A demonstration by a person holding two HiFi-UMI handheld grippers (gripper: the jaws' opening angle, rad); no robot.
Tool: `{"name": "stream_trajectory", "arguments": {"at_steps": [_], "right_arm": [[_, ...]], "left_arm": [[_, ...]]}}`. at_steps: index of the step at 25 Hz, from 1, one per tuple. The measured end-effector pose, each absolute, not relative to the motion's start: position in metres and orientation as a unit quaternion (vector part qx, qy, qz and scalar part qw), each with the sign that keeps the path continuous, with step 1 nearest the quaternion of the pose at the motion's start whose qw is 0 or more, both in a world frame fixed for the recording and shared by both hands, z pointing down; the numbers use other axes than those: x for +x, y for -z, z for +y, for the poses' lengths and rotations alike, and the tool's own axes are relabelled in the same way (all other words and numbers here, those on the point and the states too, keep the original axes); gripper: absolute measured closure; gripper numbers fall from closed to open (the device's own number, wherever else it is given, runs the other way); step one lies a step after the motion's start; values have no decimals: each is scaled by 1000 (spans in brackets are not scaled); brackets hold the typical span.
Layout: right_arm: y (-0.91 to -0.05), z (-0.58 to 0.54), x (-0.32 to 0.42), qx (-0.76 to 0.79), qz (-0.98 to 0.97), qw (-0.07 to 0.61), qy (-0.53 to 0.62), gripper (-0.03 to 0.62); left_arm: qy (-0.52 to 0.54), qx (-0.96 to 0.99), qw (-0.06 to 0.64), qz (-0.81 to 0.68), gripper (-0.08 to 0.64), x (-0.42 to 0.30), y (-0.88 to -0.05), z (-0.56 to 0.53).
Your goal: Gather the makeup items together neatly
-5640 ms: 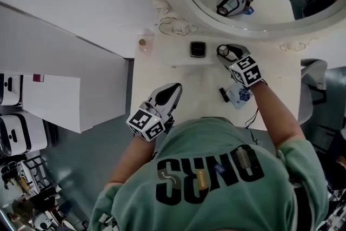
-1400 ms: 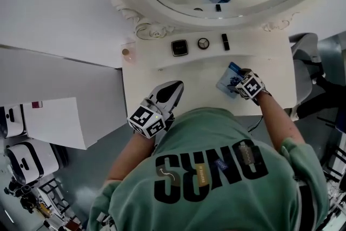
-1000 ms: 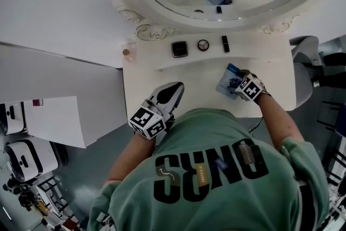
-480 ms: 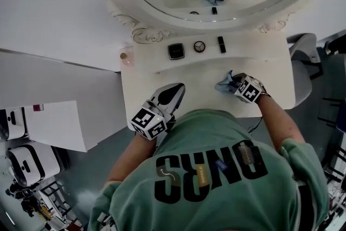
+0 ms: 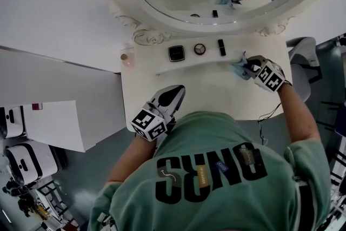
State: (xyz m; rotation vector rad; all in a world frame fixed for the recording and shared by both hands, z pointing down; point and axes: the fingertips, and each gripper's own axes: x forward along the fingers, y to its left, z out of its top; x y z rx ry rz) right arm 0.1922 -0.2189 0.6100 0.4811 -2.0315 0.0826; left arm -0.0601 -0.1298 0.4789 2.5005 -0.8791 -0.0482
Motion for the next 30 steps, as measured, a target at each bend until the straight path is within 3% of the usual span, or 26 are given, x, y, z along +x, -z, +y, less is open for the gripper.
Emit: {"name": "stream_trajectory", "arguments": {"at_steps": [10, 15, 21, 27, 30], "right_arm": [[-599, -290, 208, 114, -795, 589, 88, 497], [-610, -294, 210, 54, -770, 622, 128, 417], [-614, -311, 213, 88, -746, 638, 169, 426], [-606, -291, 202, 143, -784, 594, 108, 453], [-625, -285, 210, 156, -769, 611, 106, 454]], "left_arm": [[18, 911, 243, -334, 552, -56, -479, -126], [17, 905, 248, -345, 552, -58, -481, -123], [15, 906, 245, -345, 552, -51, -481, -119], [15, 908, 241, -341, 552, -45, -480, -117], [14, 910, 242, -337, 552, -39, -478, -115]]}}
